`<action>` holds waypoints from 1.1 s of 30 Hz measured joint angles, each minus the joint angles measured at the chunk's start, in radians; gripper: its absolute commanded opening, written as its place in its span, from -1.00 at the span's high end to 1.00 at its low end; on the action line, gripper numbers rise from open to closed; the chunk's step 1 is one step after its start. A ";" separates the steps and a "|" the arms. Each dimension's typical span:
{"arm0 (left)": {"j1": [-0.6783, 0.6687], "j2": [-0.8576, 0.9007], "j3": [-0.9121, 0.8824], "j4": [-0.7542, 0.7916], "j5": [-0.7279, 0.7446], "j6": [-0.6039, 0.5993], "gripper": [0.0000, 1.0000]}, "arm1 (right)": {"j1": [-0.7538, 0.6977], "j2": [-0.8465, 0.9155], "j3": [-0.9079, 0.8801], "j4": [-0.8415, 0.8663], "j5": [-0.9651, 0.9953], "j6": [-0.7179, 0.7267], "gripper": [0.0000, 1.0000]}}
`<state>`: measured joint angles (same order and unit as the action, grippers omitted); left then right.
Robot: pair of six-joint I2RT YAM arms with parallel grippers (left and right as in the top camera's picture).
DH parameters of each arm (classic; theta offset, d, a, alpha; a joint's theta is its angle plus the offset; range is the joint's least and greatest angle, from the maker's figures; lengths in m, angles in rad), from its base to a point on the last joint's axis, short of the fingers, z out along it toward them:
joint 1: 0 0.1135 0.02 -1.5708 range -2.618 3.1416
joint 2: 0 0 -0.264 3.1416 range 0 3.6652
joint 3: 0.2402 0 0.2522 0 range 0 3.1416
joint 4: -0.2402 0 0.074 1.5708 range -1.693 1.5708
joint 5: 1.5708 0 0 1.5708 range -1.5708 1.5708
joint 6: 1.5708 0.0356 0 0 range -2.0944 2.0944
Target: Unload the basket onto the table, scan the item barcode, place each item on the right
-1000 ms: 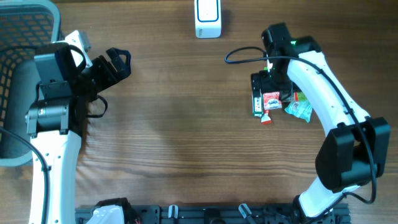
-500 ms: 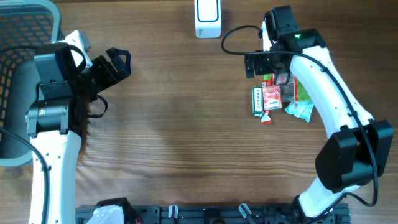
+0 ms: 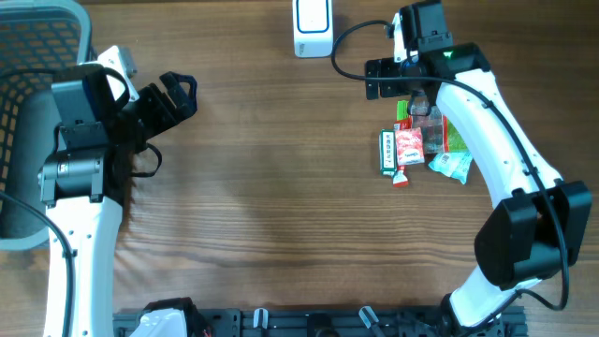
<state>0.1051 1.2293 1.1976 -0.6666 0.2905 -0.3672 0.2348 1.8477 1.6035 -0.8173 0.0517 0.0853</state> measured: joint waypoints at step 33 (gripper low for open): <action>0.000 0.000 0.000 0.000 0.000 0.000 -1.00 | 0.000 -0.879 0.002 -0.011 0.037 -0.032 -1.00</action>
<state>0.1051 1.2293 1.1976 -0.6666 0.2905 -0.3668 0.2348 0.9688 1.6054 -0.8280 0.0891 0.0536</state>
